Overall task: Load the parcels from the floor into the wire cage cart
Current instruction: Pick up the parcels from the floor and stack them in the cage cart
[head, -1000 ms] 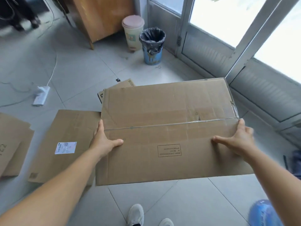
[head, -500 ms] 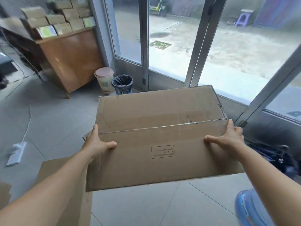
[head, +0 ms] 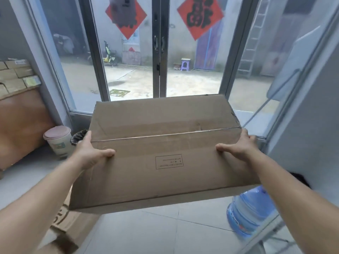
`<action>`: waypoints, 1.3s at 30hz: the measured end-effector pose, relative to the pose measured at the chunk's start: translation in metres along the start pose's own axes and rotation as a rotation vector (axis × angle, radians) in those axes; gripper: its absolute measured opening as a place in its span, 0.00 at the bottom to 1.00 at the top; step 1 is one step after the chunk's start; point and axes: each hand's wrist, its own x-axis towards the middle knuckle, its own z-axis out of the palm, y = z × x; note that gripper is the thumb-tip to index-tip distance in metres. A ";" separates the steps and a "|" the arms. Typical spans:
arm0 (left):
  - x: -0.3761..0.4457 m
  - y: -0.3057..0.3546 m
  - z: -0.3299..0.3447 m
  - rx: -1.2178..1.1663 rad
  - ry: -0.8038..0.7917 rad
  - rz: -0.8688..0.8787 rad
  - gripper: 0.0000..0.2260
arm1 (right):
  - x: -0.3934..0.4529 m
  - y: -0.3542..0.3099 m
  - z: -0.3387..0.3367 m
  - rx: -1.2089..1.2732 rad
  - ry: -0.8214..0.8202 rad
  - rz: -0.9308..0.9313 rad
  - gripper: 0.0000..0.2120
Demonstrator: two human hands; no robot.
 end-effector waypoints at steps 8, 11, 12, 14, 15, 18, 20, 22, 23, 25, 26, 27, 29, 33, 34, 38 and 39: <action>-0.029 0.099 0.015 -0.065 -0.111 0.189 0.52 | -0.055 0.030 -0.121 0.027 0.240 0.060 0.61; -0.051 0.134 0.032 -0.103 -0.172 0.251 0.54 | -0.078 0.054 -0.163 0.024 0.315 0.097 0.61; -0.059 0.144 0.039 -0.098 -0.188 0.274 0.56 | -0.087 0.063 -0.177 0.025 0.340 0.115 0.61; -0.077 0.165 0.053 -0.100 -0.224 0.338 0.51 | -0.106 0.084 -0.203 0.025 0.386 0.156 0.61; -0.089 0.174 0.061 -0.112 -0.241 0.369 0.44 | -0.117 0.095 -0.216 0.025 0.408 0.177 0.60; -0.128 0.200 0.085 -0.155 -0.307 0.449 0.27 | -0.153 0.131 -0.248 0.047 0.473 0.220 0.59; -0.157 0.215 0.098 -0.180 -0.341 0.505 0.26 | -0.178 0.157 -0.267 0.060 0.515 0.243 0.58; -0.186 0.228 0.111 -0.210 -0.383 0.539 0.25 | -0.205 0.182 -0.285 0.070 0.553 0.274 0.59; -0.200 0.234 0.118 -0.218 -0.406 0.558 0.23 | -0.219 0.196 -0.294 0.078 0.570 0.296 0.58; -0.229 0.247 0.133 -0.222 -0.461 0.590 0.23 | -0.249 0.222 -0.312 0.091 0.603 0.346 0.58; -0.244 0.252 0.140 -0.229 -0.502 0.601 0.23 | -0.264 0.235 -0.320 0.095 0.617 0.368 0.58; -0.258 0.257 0.148 -0.224 -0.541 0.607 0.25 | -0.279 0.248 -0.328 0.100 0.631 0.388 0.57; -0.287 0.266 0.164 -0.227 -0.603 0.620 0.30 | -0.310 0.273 -0.343 0.110 0.660 0.431 0.57; -0.349 0.284 0.195 -0.183 -0.670 0.666 0.29 | -0.368 0.323 -0.366 0.125 0.717 0.525 0.58; -0.366 0.289 0.203 -0.179 -0.701 0.679 0.28 | -0.382 0.336 -0.370 0.131 0.729 0.549 0.58; -0.423 0.311 0.238 -0.144 -0.803 0.732 0.27 | -0.435 0.379 -0.383 0.183 0.778 0.643 0.56; -0.435 0.316 0.246 -0.122 -0.833 0.743 0.28 | -0.446 0.389 -0.385 0.193 0.791 0.669 0.56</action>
